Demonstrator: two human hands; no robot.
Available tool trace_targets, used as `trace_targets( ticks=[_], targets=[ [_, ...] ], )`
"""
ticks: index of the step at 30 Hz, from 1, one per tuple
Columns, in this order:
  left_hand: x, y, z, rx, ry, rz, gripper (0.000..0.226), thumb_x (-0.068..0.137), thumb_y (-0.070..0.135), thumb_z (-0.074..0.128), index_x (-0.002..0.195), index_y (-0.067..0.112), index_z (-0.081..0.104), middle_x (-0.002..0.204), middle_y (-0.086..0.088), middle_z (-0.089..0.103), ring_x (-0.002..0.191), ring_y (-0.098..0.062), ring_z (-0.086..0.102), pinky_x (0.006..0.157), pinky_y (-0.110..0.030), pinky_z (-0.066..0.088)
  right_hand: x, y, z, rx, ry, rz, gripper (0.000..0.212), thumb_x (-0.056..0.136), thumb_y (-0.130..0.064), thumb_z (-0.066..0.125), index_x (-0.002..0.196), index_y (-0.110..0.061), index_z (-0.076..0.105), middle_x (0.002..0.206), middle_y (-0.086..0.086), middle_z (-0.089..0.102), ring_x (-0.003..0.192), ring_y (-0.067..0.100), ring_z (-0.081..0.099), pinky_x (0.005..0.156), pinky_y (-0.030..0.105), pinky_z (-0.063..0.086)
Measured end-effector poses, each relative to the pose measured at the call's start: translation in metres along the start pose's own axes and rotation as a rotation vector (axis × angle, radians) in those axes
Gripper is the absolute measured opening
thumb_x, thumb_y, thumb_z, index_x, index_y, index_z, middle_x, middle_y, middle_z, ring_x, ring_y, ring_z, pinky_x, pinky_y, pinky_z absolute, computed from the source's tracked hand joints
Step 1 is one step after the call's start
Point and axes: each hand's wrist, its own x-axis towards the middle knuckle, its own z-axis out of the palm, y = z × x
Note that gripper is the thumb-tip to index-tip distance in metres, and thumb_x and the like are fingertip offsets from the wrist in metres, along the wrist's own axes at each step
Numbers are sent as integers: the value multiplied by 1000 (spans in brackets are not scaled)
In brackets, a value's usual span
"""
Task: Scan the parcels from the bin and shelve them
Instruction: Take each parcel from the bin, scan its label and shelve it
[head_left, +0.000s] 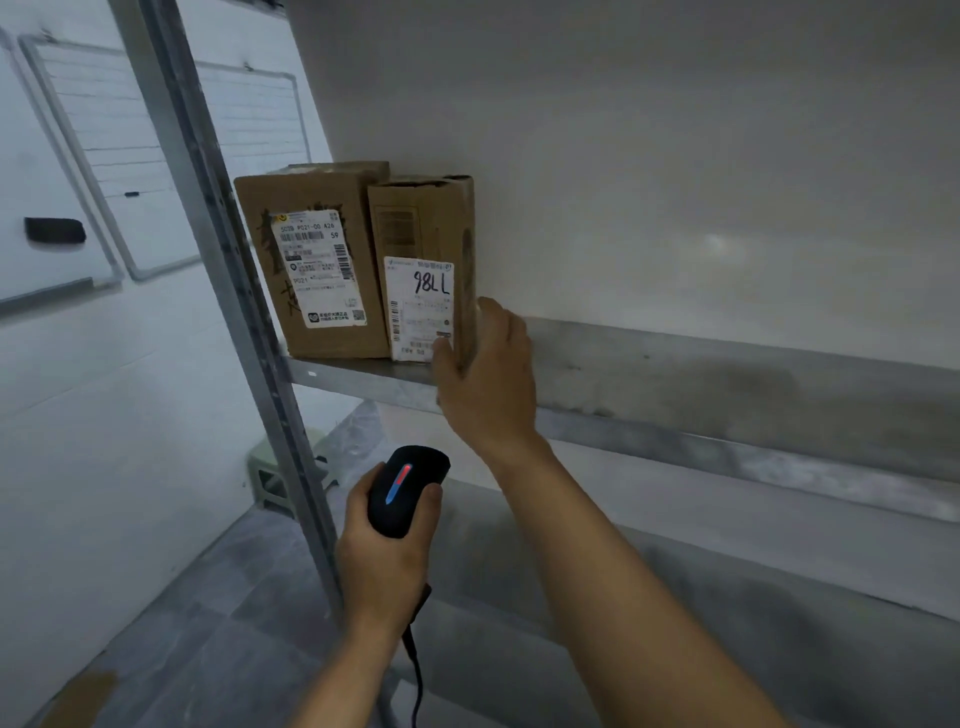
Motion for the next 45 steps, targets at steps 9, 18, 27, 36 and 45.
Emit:
trace_targets(
  ticks=[9,18,27,36,45],
  targets=[
    [-63,8,72,-46,-206,1,63,74,64,77,129,40,56,112,1,72,92,-35,73,83,-56,61,-53,37,-133,-172,-42,-146,60,99,-28,60,153,-13,38,150,7,45,137,18,37,112,29,33],
    [-162,34,171,-78,-576,20,75,69,73,76,132,38,56,115,4,71,95,-33,72,85,-57,61,-118,96,-280,-424,49,-68,58,97,-26,65,149,-8,46,149,11,48,139,24,39,111,36,39],
    [-293,77,276,-88,-923,100,82,64,73,73,133,31,58,114,8,71,96,-25,72,85,-54,61,-208,149,-435,-620,206,164,59,95,-31,63,147,-8,47,146,12,50,136,28,45,109,46,43],
    [-459,105,374,-64,-1192,167,59,72,62,79,124,41,60,108,11,72,91,-21,73,81,-54,62,-336,196,-601,-802,422,484,55,95,-33,61,142,-9,49,139,12,48,126,29,50,103,46,47],
    [-614,122,452,-51,-1436,210,54,70,66,79,115,40,62,98,8,74,84,-26,73,76,-58,61,-469,236,-734,-841,578,873,56,96,-38,59,146,-17,46,143,3,43,135,21,42,112,43,41]
  ],
)
